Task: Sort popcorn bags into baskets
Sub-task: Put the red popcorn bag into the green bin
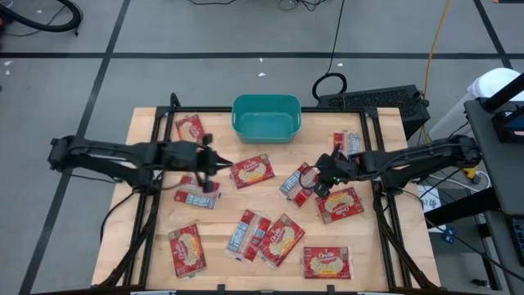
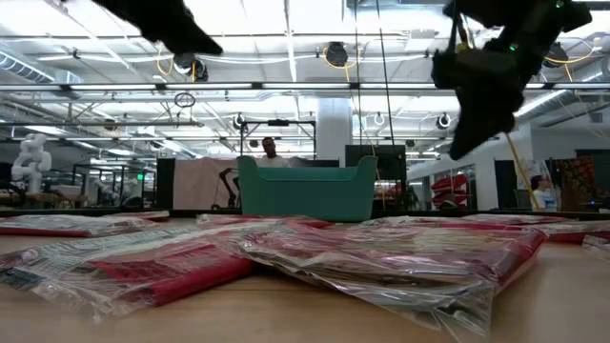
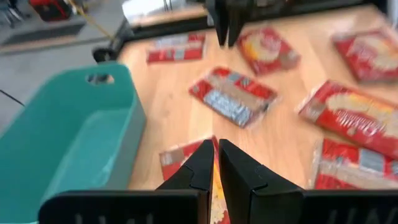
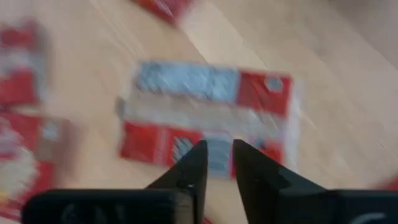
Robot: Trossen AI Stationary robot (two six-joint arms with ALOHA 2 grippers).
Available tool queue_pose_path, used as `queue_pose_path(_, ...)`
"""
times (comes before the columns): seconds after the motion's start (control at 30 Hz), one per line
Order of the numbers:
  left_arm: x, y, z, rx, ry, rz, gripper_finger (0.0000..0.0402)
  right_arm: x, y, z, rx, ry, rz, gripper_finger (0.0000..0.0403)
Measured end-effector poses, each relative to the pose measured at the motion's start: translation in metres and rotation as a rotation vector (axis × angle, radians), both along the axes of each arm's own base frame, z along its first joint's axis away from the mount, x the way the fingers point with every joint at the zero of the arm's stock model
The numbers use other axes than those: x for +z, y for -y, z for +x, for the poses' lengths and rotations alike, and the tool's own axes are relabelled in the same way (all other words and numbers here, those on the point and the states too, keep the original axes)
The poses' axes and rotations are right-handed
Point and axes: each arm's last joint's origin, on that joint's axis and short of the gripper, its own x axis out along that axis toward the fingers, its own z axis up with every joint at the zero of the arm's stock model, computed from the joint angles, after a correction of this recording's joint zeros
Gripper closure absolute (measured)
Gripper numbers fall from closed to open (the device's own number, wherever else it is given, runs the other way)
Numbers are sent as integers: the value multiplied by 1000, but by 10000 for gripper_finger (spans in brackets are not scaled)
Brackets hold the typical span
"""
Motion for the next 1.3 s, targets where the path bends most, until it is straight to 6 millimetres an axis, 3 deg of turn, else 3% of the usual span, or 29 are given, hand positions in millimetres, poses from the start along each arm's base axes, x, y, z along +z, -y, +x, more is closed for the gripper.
queue_pose_path(0.2,-25,2,28,-28,-67,-23,371,-18,2,3,60,-153,-11,269)
queue_pose_path(0.4,-37,4,45,-52,-54,-65,371,-37,3,11,155,-265,-53,233)
queue_pose_path(0.63,-43,4,50,-43,-62,-84,371,-53,11,17,209,-347,-77,191)
queue_pose_path(0.8,-44,7,51,-51,-66,-90,371,-63,13,20,221,-369,-76,185)
queue_pose_path(1.07,-44,14,51,-83,-66,-78,371,-80,15,24,212,-236,4,220)
queue_pose_path(1.3,-44,14,50,-86,-66,-75,371,-79,15,33,203,-127,-4,344)
